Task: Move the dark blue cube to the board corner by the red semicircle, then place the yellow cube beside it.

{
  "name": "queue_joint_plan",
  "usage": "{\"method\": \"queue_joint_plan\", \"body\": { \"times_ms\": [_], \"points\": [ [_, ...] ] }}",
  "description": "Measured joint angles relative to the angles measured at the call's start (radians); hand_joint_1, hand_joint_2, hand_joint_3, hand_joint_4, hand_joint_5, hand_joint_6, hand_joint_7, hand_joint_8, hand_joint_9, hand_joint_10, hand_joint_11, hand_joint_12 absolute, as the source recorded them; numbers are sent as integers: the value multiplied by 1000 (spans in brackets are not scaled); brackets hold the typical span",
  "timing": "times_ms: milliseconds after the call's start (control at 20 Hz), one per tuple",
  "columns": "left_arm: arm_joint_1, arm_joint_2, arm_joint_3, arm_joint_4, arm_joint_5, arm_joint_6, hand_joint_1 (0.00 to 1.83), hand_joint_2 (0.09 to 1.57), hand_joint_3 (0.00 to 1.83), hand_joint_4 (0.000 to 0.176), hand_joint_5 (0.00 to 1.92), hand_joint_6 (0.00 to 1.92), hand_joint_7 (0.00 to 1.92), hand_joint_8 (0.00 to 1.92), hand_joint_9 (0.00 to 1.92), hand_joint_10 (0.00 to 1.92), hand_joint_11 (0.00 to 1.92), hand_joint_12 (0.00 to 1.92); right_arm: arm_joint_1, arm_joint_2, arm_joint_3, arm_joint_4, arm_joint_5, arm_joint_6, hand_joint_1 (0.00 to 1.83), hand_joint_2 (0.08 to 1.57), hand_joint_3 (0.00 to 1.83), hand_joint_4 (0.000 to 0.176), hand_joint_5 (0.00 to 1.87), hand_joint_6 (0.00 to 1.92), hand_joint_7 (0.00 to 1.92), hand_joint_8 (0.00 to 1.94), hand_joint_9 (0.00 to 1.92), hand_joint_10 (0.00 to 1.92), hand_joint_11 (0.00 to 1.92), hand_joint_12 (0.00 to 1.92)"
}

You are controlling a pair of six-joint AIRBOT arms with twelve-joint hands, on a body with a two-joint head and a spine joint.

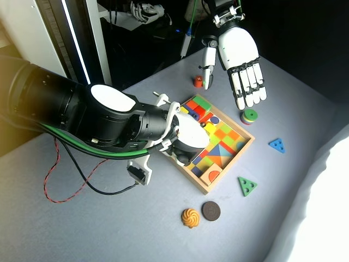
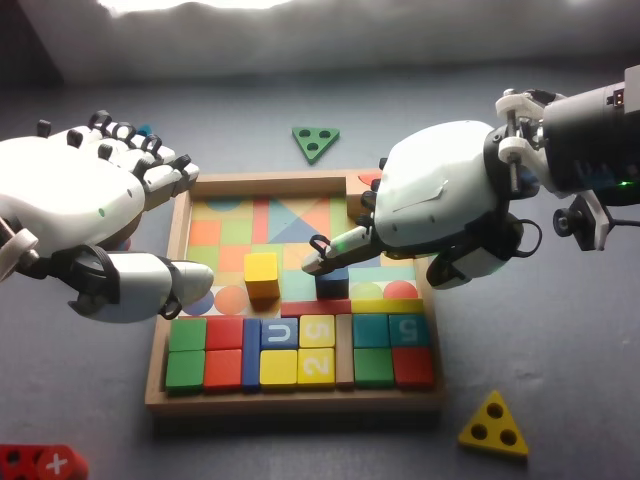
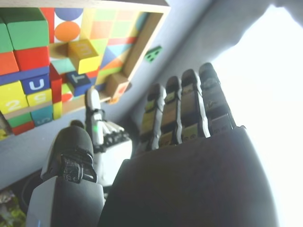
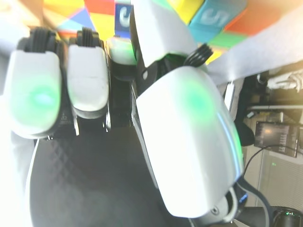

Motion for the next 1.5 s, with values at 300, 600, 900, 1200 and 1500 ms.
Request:
{"method": "queue_joint_plan", "body": {
  "times_ms": [300, 600, 900, 1200, 1500],
  "points": [
    [-2, 0, 0, 0, -1, 7, 0, 1304, 5, 0, 117, 10, 83, 9, 52, 7, 0, 0, -2, -2, 5, -1, -4, 0, 1719, 1226, 0, 0, 188, 19, 1133, 1941, 1490, 1921, 1596, 1921],
    [-2, 0, 0, 0, -2, 7, 0, 1315, 8, 0, 113, 6, 85, 10, 57, 10, 11, 5, -2, -2, 7, 0, -20, 0, 1739, 1231, 0, 0, 145, 4, 1122, 1941, 1452, 1921, 1586, 1921],
    [-2, 0, -1, 0, -2, 7, 0, 1335, 12, 0, 109, 8, 80, 6, 50, 6, 6, 3, -2, -1, 10, 1, -20, 0, 1740, 1226, 0, 0, 186, 4, 1173, 1941, 1486, 1921, 1595, 1921],
    [-5, 0, -1, -3, -4, 7, 0, 1332, 6, 0, 137, 11, 110, 11, 79, 11, 34, 18, -10, 24, 10, 7, -19, 2, 1765, 1210, 0, 0, 239, 9, 1148, 1941, 1469, 1921, 1569, 1921],
    [-11, 0, -1, -3, -5, 10, 0, 1328, 2, 0, 132, 4, 99, 2, 75, 5, 26, 17, -10, 28, 22, 8, -14, -23, 1759, 1229, 0, 0, 200, 0, 1120, 1941, 1480, 1921, 1578, 1921]
  ]
}}
